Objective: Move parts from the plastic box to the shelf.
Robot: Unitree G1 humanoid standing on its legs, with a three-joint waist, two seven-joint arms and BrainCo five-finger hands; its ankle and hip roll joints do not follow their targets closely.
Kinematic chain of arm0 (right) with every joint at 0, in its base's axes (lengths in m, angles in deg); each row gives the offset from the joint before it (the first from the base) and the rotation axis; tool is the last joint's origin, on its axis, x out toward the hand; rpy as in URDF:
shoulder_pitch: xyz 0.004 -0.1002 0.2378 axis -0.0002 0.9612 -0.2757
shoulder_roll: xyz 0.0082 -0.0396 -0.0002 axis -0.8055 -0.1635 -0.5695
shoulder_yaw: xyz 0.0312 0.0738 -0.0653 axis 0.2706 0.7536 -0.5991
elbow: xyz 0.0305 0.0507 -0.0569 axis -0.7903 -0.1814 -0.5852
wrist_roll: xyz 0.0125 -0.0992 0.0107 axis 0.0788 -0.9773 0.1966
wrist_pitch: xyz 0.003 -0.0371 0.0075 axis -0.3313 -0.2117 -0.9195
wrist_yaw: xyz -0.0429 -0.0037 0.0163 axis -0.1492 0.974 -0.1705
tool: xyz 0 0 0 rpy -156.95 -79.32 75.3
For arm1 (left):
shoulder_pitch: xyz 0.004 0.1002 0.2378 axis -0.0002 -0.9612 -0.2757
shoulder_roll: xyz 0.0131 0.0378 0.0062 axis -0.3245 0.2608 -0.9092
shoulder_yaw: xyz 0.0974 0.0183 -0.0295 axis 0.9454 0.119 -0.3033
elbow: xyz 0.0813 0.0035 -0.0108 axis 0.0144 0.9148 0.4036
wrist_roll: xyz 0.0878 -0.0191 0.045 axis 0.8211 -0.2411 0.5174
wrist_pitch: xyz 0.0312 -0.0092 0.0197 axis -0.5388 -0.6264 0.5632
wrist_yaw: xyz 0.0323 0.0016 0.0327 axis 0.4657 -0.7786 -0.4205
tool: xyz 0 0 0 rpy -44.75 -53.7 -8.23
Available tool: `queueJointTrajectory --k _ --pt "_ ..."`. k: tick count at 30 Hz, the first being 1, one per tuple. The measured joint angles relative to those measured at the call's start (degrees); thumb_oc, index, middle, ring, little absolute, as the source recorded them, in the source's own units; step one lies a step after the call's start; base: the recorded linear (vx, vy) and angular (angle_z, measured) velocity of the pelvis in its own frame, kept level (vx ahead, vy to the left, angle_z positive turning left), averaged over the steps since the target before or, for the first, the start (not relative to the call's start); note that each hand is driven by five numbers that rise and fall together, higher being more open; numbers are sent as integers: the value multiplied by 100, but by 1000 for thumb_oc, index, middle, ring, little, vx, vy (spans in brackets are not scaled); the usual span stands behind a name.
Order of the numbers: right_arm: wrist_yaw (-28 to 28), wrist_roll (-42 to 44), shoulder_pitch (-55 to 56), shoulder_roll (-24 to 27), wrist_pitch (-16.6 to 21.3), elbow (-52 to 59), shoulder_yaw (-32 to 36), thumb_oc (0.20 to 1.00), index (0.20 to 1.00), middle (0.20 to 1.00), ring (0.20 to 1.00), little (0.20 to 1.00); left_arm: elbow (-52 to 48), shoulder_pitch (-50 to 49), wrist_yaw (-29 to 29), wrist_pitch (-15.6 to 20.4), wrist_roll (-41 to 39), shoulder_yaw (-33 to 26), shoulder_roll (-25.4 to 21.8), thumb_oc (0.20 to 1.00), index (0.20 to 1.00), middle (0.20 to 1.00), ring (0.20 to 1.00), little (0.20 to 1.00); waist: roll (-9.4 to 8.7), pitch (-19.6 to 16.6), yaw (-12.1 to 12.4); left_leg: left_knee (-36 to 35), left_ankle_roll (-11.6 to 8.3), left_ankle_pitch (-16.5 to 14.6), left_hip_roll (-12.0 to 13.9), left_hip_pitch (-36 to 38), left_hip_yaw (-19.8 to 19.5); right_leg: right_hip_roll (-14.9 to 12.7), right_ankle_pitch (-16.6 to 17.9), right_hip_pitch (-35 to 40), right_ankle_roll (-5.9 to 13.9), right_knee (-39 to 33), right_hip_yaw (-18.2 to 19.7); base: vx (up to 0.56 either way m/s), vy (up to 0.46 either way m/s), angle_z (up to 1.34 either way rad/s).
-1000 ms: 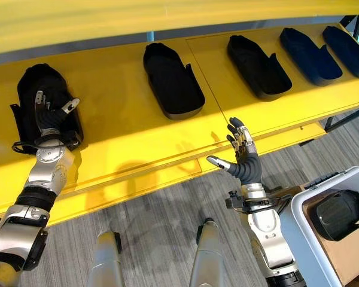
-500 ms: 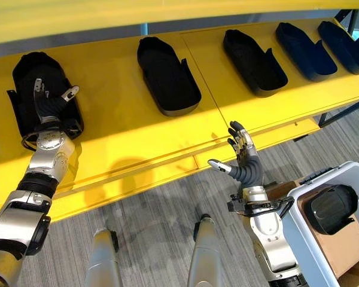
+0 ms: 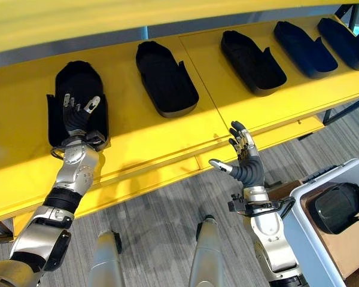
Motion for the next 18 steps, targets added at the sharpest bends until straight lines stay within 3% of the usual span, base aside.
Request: queueJointTrajectory --k 6,18 --pt "-37 -6 7 2 -2 0 2 1000 1000 1000 1000 1000 6 29 61 -8 -96 -52 -11 1000 1000 1000 1000 1000 -11 16 -27 -32 -2 1 4 48 12 1 -4 33 1 -8 4 0 0 0" --pt "12 -8 -23 11 -16 2 17 1000 1000 1000 1000 1000 343 326 -64 59 -478 -479 -478 1000 1000 1000 1000 1000 -90 99 -39 -33 -3 -1 12 37 16 7 -9 10 4 8 4 0 0 0"
